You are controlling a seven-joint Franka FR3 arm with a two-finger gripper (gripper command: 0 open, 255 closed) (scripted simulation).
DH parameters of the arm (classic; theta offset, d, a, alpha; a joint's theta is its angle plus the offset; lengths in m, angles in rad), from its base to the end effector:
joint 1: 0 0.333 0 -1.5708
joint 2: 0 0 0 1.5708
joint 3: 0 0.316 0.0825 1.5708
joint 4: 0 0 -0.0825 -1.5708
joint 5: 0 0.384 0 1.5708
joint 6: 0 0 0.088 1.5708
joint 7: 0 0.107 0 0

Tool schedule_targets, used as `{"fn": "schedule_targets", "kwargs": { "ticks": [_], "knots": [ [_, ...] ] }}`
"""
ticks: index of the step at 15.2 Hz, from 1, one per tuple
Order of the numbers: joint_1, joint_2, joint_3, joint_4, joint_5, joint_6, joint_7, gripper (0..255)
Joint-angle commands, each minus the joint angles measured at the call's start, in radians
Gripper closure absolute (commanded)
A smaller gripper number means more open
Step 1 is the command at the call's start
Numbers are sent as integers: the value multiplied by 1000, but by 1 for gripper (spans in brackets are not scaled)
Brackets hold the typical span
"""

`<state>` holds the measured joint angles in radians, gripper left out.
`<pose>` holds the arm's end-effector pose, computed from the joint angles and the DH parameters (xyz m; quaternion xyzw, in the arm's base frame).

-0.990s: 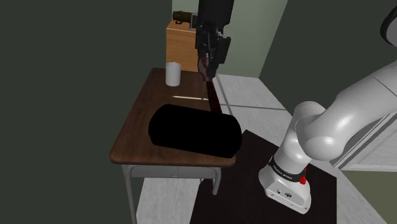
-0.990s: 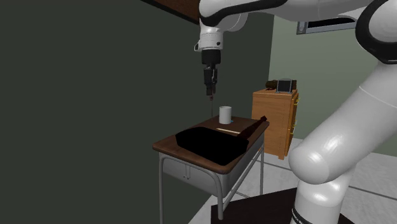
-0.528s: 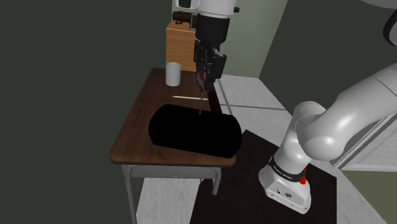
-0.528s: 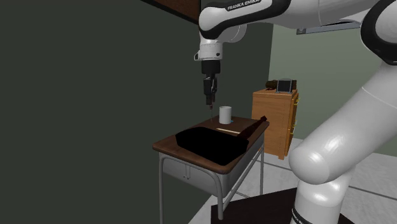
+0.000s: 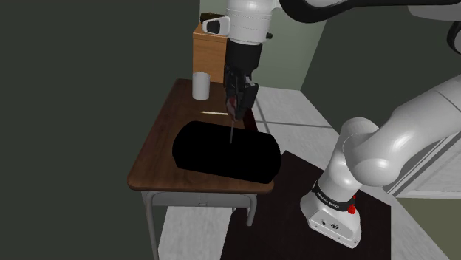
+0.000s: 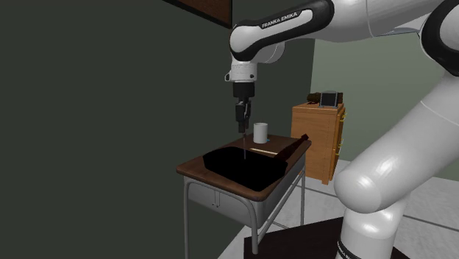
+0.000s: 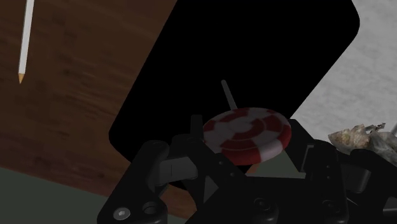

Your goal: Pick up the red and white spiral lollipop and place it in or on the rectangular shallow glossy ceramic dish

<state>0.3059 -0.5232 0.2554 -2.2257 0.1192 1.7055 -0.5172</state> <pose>0.3222 0.2352 0.5643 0.8707 0.4917 -0.0050 0.0043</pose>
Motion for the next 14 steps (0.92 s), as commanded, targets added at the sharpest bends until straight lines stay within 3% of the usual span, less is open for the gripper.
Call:
{"fn": "schedule_targets", "kwargs": {
  "ticks": [1,7,8,14],
  "knots": [
    [0,1,1,-7,1,8,0,255],
    [0,1,1,-7,1,8,0,255],
    [0,1,1,-7,1,8,0,0],
    [-1,4,-1,29,-2,-25,1,0]
  ]
}}
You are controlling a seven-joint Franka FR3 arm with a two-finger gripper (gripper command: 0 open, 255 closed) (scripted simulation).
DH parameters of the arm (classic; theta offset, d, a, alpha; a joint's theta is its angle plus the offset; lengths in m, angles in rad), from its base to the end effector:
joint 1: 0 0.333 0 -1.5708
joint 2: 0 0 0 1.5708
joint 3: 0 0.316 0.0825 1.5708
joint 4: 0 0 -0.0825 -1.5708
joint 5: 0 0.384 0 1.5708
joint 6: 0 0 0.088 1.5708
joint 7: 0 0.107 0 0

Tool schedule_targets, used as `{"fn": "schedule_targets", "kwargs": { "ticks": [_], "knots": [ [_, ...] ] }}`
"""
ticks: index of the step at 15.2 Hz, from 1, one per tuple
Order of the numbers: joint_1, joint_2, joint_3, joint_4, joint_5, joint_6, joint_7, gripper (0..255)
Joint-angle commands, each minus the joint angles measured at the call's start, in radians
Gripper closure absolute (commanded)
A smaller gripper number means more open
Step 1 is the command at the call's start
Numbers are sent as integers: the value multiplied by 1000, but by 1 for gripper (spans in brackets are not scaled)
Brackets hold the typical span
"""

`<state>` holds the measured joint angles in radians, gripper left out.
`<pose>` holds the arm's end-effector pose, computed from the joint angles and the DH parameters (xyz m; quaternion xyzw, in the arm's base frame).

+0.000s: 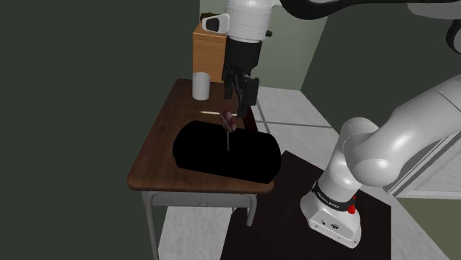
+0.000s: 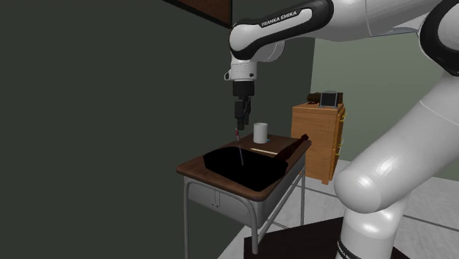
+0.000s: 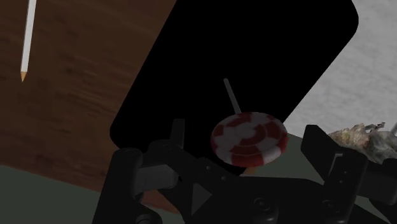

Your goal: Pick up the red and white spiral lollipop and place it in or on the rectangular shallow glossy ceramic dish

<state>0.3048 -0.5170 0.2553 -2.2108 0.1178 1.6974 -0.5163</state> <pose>0.3237 0.2361 0.5684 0.8707 0.4917 -0.0047 0.0042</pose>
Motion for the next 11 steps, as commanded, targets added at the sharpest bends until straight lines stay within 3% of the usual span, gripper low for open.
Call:
{"fn": "schedule_targets", "kwargs": {
  "ticks": [1,3,11],
  "knots": [
    [-2,3,-3,52,-3,-49,2,0],
    [-4,15,-7,121,-8,-107,4,0],
    [-4,15,-7,121,-8,-107,4,0]
  ]
}}
